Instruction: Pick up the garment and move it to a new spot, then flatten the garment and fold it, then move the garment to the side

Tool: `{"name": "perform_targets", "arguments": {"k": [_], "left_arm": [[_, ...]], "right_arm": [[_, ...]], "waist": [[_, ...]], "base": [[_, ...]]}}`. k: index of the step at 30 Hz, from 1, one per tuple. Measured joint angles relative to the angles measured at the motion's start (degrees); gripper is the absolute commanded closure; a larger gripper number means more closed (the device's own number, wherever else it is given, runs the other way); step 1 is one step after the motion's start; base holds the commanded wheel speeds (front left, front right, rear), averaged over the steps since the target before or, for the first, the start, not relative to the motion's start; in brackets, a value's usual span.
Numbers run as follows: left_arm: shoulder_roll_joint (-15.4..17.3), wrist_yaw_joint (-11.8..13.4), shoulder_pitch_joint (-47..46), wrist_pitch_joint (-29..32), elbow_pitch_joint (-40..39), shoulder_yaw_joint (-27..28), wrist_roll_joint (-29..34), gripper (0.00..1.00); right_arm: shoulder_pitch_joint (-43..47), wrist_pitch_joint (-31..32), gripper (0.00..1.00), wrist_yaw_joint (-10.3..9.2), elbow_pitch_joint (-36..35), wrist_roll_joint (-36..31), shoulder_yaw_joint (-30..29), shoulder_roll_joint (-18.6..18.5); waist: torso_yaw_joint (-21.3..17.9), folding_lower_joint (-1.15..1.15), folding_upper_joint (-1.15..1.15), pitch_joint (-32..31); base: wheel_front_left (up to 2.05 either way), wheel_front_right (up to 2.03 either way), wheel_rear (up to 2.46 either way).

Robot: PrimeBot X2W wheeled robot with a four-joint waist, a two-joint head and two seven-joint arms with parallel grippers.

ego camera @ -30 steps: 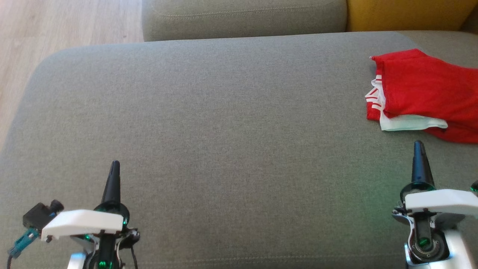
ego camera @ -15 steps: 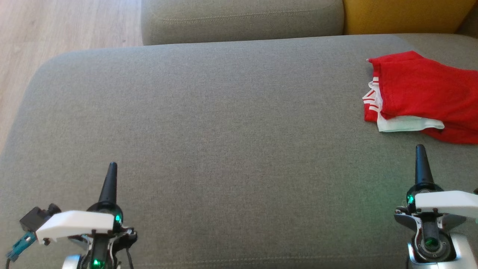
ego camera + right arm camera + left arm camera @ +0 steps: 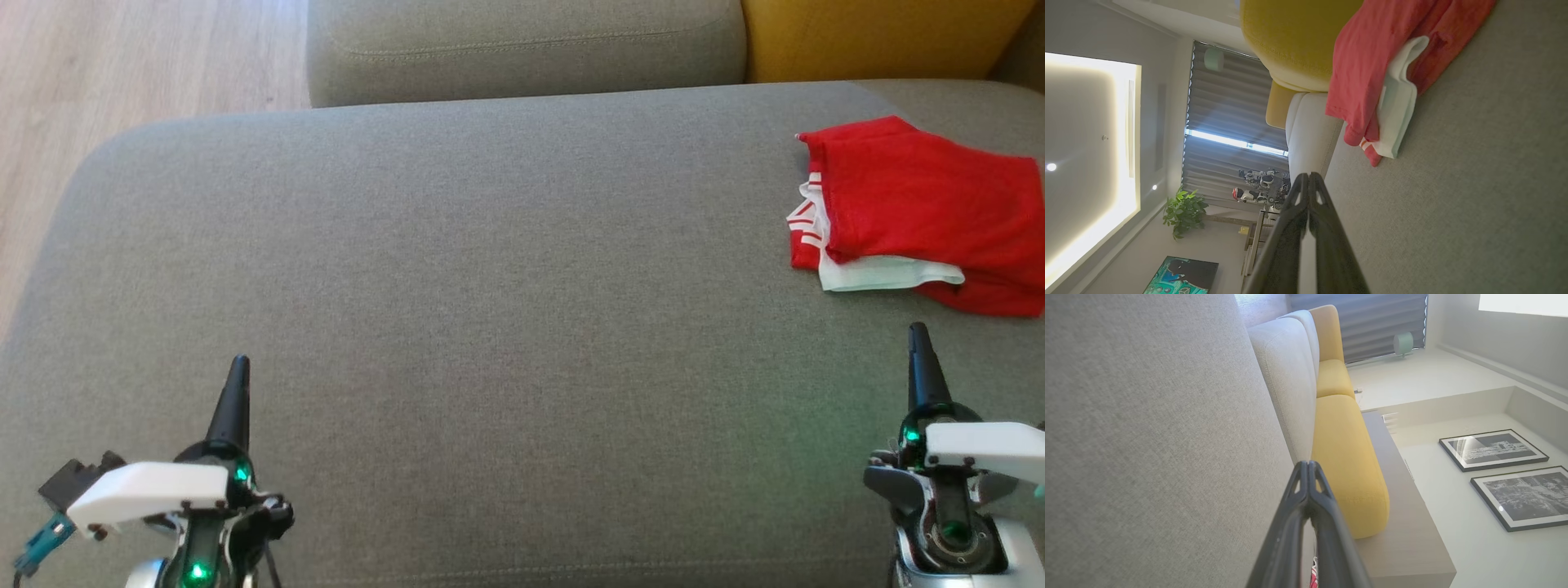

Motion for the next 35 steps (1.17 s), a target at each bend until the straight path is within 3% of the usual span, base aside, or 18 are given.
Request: {"name": "perform_targets", "arguments": {"k": [24,35], "left_arm": [[0.0,-1.0,-0.6,4.0,1.5,3.2,-12.4,1.00],[0.0,-1.0,-0.6,4.3,1.5,3.3,-12.5,1.00]], "right_arm": [[0.0,3.8,1.00,0.00,0.7,17.1,-1.2,0.0],[0.0,3.8,1.00,0.00,0.7,17.1,-1.3,0.0]], "waist": [[-0.5,0.00,0.00,-1.2],[-0.5,0.00,0.00,-1.2]], "base": [[0.00,0.00,0.00],[0.00,0.00,0.00]]}}
